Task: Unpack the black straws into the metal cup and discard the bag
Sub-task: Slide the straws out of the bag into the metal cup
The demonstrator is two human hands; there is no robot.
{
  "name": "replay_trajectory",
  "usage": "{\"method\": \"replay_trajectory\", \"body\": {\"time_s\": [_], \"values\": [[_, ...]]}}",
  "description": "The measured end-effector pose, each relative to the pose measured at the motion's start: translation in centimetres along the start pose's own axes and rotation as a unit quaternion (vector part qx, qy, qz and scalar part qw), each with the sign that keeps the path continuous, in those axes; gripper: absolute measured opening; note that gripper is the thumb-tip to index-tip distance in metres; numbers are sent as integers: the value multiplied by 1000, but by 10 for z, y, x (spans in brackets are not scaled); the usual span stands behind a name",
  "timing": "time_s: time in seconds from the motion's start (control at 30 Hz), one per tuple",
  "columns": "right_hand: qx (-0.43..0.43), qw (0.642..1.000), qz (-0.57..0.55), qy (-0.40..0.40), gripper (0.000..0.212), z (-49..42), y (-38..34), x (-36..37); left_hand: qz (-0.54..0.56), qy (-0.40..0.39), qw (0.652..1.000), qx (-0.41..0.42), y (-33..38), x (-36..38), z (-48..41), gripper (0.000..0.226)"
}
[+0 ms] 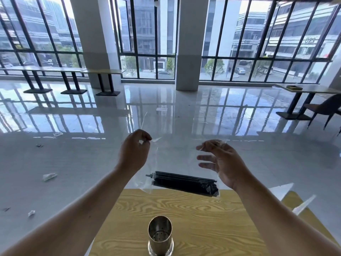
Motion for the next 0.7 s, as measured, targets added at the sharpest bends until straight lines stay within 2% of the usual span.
{"method": "replay_trajectory", "body": {"time_s": [0.07, 0.13, 0.2, 0.3, 0.4, 0.47, 0.57, 0.7], "values": [[7, 1000, 7, 7, 22, 2, 2, -1, 24, -36, 999, -27, -5, 6, 7, 19], [13, 1000, 7, 17, 16, 3, 6, -2, 18, -78, 996, -48, -11, 14, 15, 58], [15, 1000, 11, 25, 13, 4, 9, -3, -21, -87, 995, -44, -15, 21, 21, 76], [13, 999, 24, 38, 14, 8, 9, -9, -63, -66, 995, -34, -18, 27, 22, 59], [13, 998, 41, 54, 14, 13, 10, -23, -74, -58, 995, -44, -13, 33, 21, 25], [16, 996, 54, 70, 14, 16, 12, -38, -25, -59, 995, -83, -17, 35, 16, 1], [29, 992, 63, 106, 15, 25, 22, -70, 117, -35, 976, -179, -37, 28, 13, 11], [63, 986, 91, 121, 16, 35, 46, -95, 169, -85, 950, -247, -59, 36, 23, 11]]}}
Point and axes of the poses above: each hand's wrist, its own z-axis away from the middle knuckle, its own x-axis out of the palm, y = z × x, the point moved 3 cm from there along -z, towards the middle knuckle, and after that the axes turned 9 degrees about z, right-handed, at the moved point
